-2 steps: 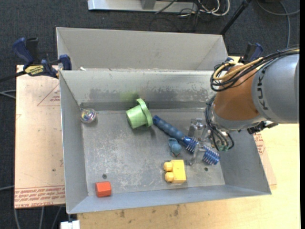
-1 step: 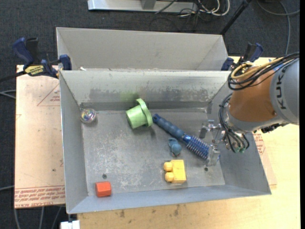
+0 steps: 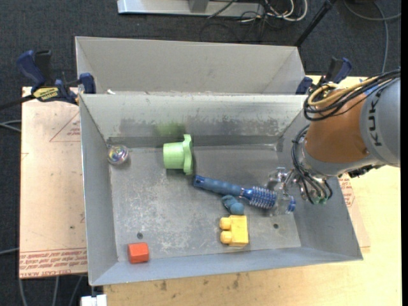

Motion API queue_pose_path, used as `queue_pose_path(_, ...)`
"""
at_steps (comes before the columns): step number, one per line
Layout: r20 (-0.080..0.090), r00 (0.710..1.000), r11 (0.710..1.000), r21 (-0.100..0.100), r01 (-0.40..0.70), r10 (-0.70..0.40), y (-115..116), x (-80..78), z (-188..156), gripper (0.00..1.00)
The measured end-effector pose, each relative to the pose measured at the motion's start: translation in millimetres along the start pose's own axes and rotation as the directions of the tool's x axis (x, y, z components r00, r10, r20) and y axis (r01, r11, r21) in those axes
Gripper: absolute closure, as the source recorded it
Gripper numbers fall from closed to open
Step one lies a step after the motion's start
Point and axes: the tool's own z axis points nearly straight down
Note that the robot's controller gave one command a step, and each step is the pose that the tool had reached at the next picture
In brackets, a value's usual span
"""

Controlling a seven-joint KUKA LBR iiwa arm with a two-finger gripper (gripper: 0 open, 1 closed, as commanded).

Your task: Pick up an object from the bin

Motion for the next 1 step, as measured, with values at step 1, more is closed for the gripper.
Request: queue_pose_path(1, 0.010, 1.000, 1.000, 0.000, 0.001, -0.001, 12.5, -28.3, -150.4, 1.00)
